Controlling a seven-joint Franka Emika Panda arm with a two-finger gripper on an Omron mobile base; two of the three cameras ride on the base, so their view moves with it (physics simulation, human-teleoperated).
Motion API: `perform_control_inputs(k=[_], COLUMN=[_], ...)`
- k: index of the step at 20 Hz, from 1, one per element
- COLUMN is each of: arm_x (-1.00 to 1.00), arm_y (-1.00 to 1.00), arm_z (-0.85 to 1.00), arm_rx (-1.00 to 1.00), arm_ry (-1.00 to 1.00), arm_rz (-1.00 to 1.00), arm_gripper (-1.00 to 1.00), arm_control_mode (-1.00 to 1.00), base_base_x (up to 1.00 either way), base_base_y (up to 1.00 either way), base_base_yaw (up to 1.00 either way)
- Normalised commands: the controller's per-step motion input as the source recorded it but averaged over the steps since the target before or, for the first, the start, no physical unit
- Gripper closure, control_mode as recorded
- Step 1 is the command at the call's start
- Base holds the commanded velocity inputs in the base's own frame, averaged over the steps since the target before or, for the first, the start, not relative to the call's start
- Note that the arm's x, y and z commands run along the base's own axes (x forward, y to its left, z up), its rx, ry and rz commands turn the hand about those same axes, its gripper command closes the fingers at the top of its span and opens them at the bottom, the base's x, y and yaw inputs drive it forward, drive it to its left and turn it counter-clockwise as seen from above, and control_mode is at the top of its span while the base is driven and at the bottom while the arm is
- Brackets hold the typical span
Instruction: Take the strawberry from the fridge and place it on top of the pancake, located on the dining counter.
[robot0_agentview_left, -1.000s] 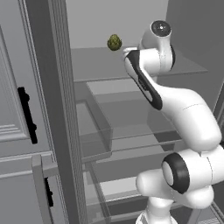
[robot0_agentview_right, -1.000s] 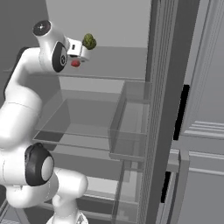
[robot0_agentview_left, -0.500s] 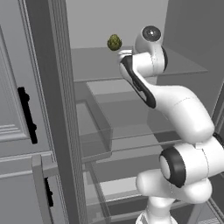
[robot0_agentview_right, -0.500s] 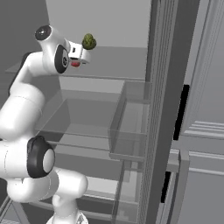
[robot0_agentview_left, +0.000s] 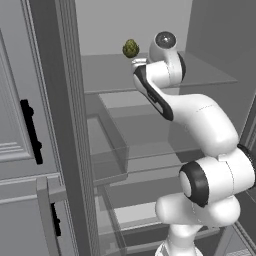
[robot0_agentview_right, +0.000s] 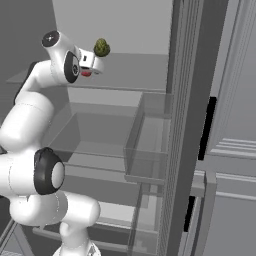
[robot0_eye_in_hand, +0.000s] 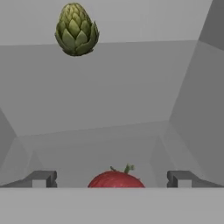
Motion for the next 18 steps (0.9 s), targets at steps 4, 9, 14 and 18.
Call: perform_control_inputs(k=[4, 9, 14, 18], arm_x=[0.00, 0.00, 0.00, -0.17], arm_y=[0.00, -0.01, -0.02, -0.06], arm_z=[-0.11, -0.22, -0.14, -0.01], arm_rx=[0.00, 0.00, 0.01, 0.00], arm_ry=[0.01, 0.00, 0.00, -0.01], arm_rz=[0.00, -0.01, 0.00, 0.02], arm_gripper=[-1.00, 1.00, 1.00, 1.00], arm_control_mode=[-1.00, -1.00, -1.00, -1.00], base_base_x=[0.00, 0.00, 0.00, 0.00], base_base_y=[0.00, 0.00, 0.00, 0.00], base_base_yaw=[0.00, 0.00, 0.00, 0.00])
